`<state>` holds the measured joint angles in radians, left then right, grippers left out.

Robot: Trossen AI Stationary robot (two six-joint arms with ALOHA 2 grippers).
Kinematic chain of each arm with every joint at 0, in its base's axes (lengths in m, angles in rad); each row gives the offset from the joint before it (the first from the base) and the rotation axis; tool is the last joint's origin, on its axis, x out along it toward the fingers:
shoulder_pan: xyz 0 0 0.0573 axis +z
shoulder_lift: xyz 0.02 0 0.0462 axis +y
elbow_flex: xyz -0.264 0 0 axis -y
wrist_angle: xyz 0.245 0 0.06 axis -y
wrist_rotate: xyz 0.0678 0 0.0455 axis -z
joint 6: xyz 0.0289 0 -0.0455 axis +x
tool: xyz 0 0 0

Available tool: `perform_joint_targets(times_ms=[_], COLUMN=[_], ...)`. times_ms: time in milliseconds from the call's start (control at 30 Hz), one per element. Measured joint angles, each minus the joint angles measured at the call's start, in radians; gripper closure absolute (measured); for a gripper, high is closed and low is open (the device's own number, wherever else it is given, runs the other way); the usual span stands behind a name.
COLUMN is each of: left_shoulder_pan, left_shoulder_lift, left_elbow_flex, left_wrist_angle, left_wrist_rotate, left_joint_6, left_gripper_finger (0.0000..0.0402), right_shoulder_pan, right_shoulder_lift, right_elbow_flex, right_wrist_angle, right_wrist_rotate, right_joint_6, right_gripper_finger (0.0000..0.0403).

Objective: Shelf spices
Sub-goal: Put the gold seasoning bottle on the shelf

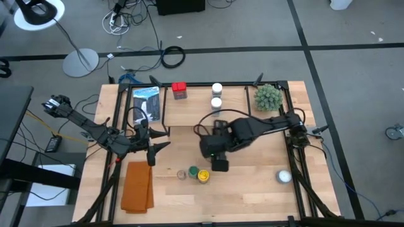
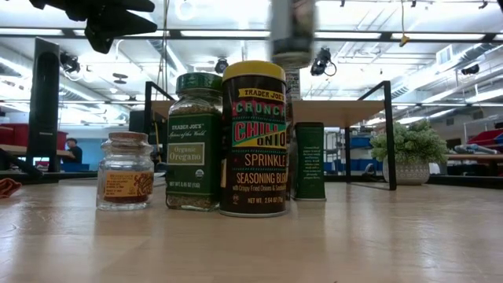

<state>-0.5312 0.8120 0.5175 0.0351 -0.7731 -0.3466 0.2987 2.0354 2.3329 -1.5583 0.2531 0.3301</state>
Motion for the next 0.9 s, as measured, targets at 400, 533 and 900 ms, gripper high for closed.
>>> perform_joint_targets(times_ms=[400, 533, 900], left_shoulder_pan=[0.000, 0.000, 0.000], left_shoulder_lift=[0.000, 0.000, 0.000], left_elbow_flex=[0.000, 0.000, 0.000], left_wrist_angle=[0.015, 0.028, 0.050], left_wrist_rotate=[0.000, 0.000, 0.000], left_joint_6=[0.000, 0.000, 0.001], left_gripper_finger=[0.0204, 0.0204, 0.0204], right_shoulder_pan=[0.227, 0.299, 0.451], right_shoulder_lift=[-0.115, -0.132, -0.225], right_elbow_flex=[-0.109, -0.247, -0.701], right_wrist_angle=[-0.011, -0.011, 0.116], right_wrist_rotate=[0.191, 0.195, 0.151], right_joint_6=[0.427, 0.620, 1.072], right_gripper_finger=[0.0129, 0.0129, 0.0129])
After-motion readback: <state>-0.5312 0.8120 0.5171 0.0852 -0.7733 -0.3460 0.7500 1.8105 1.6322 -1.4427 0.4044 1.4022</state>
